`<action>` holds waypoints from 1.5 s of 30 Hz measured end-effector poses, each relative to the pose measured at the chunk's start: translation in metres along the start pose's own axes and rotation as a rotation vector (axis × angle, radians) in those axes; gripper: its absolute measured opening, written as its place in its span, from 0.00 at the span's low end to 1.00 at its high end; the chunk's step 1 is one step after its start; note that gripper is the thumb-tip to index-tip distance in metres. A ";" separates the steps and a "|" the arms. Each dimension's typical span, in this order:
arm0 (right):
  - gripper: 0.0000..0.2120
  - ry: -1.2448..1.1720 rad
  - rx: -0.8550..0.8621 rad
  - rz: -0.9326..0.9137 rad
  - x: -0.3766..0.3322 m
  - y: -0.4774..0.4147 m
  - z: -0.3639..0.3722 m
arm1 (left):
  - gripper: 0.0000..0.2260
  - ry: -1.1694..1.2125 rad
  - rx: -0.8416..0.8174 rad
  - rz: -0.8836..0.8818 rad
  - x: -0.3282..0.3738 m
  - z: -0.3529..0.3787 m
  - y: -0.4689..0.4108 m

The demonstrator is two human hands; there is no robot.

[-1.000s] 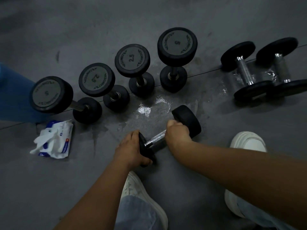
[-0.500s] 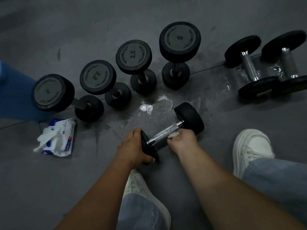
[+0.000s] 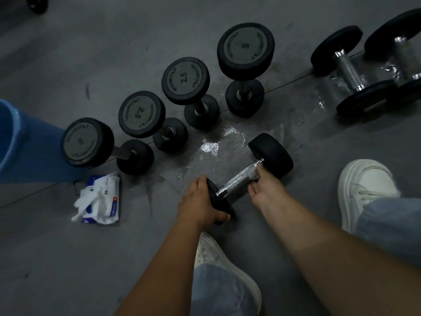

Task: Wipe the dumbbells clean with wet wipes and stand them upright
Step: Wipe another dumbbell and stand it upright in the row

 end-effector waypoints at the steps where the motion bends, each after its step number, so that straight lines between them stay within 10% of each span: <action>1: 0.14 0.015 0.008 -0.005 -0.002 0.000 0.002 | 0.59 0.002 0.003 -0.002 0.000 0.000 0.000; 23: 0.05 0.416 0.013 -0.211 -0.001 0.009 0.022 | 0.58 -0.017 0.014 -0.003 0.001 0.000 0.000; 45: 0.19 -0.017 0.058 0.031 -0.001 -0.009 0.014 | 0.58 -0.017 0.002 -0.003 0.001 -0.001 0.000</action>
Point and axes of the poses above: each hand's wrist, its own y-axis away from the middle knuckle, its own z-axis out of the palm, x = y × z, the point moved 5 cm from there along -y, towards the middle knuckle, and after that the axes turned 9 degrees about -y, right-handed, at the moved point
